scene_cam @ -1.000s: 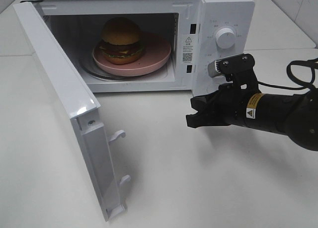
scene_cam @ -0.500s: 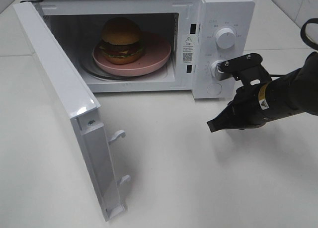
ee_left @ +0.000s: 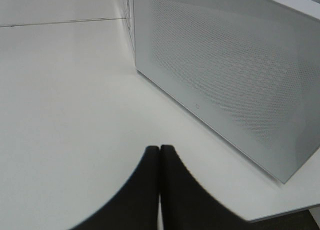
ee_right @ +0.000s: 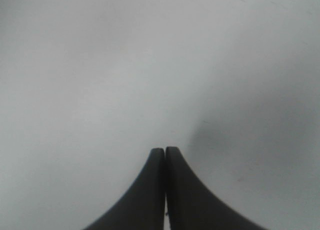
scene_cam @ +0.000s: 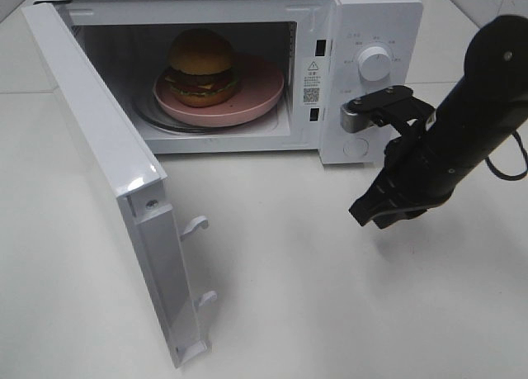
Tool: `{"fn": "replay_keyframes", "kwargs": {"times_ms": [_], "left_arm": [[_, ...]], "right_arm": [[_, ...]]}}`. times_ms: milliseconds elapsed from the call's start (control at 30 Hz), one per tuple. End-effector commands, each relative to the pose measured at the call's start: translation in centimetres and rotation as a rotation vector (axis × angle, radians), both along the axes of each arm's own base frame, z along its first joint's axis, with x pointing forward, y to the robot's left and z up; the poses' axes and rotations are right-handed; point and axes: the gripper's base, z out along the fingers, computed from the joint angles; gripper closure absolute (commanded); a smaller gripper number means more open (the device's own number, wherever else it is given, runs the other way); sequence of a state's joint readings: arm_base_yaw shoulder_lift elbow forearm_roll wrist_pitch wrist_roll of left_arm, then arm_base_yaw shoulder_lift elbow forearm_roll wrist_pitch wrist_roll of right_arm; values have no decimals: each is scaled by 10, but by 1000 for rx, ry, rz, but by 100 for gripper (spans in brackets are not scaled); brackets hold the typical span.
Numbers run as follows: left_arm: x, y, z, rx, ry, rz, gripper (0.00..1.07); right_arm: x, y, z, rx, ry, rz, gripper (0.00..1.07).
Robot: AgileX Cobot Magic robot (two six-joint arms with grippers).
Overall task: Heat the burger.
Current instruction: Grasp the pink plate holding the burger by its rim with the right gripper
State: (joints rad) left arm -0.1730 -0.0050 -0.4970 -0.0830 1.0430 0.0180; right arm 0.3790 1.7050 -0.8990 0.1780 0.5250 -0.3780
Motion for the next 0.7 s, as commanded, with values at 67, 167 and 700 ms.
{"fn": "replay_keyframes", "kwargs": {"times_ms": [67,167,700], "left_arm": [[-1,0,0,-3,-12,0,107],[-1,0,0,-3,-12,0,107],[-1,0,0,-3,-12,0,107]], "right_arm": [[3,13,19,95,15,135,103],[9,19,28,132,-13,168,93],[18,101,49,142,-255,516,42]]}}
